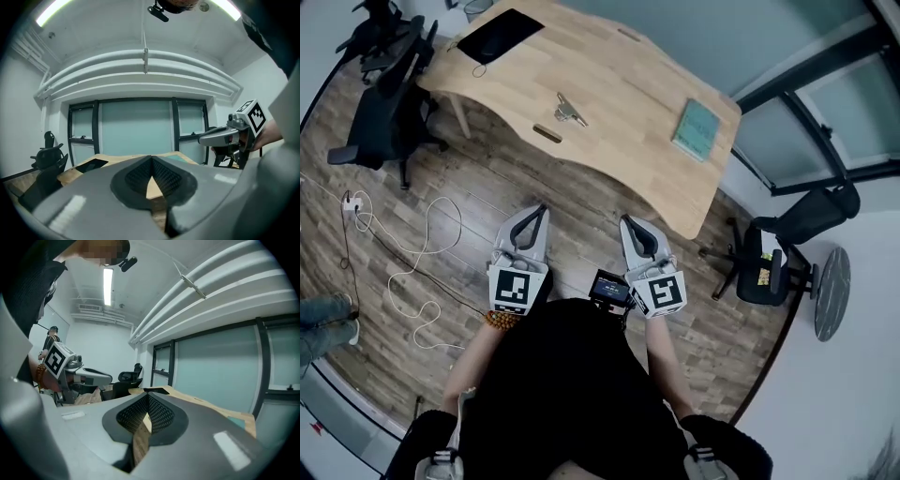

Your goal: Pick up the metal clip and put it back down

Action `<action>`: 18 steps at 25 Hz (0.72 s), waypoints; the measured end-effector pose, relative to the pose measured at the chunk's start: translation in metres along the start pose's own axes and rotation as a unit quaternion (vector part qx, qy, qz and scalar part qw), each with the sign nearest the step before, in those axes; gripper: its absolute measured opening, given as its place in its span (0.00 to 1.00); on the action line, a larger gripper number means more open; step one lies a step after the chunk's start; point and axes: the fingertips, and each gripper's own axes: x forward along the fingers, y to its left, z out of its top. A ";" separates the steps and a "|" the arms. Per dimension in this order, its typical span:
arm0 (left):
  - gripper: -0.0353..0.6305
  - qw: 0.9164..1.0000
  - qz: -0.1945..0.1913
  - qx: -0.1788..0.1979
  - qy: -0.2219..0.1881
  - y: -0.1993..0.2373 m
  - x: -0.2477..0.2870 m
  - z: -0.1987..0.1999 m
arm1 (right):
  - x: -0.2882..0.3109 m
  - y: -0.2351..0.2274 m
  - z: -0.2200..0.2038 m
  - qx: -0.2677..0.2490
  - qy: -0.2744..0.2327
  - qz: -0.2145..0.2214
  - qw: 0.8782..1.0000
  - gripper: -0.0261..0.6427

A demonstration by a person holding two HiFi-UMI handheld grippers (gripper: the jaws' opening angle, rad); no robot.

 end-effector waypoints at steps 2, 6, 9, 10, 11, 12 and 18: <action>0.05 1.000 -0.003 -0.004 0.002 0.019 0.015 -0.006 | 0.022 -0.006 0.005 -0.005 0.001 -0.003 1.000 0.07; 0.05 1.000 -0.008 -0.004 0.003 0.052 0.046 -0.010 | 0.061 -0.026 0.010 -0.008 0.007 -0.024 1.000 0.07; 0.06 1.000 -0.016 -0.011 0.006 0.065 0.065 -0.012 | 0.084 -0.040 0.009 -0.012 0.018 -0.034 0.999 0.07; 0.06 1.000 -0.017 -0.012 0.007 0.069 0.072 -0.013 | 0.092 -0.045 0.007 -0.013 0.022 -0.034 0.999 0.07; 0.05 1.000 -0.019 -0.012 0.010 0.074 0.080 -0.014 | 0.099 -0.051 0.006 -0.013 0.025 -0.034 0.999 0.07; 0.06 1.000 -0.020 -0.013 0.012 0.079 0.089 -0.016 | 0.107 -0.059 0.004 -0.011 0.027 -0.035 0.999 0.07; 0.06 0.999 -0.032 0.001 0.038 0.103 0.150 -0.028 | 0.153 -0.111 -0.013 0.011 0.028 -0.041 0.999 0.07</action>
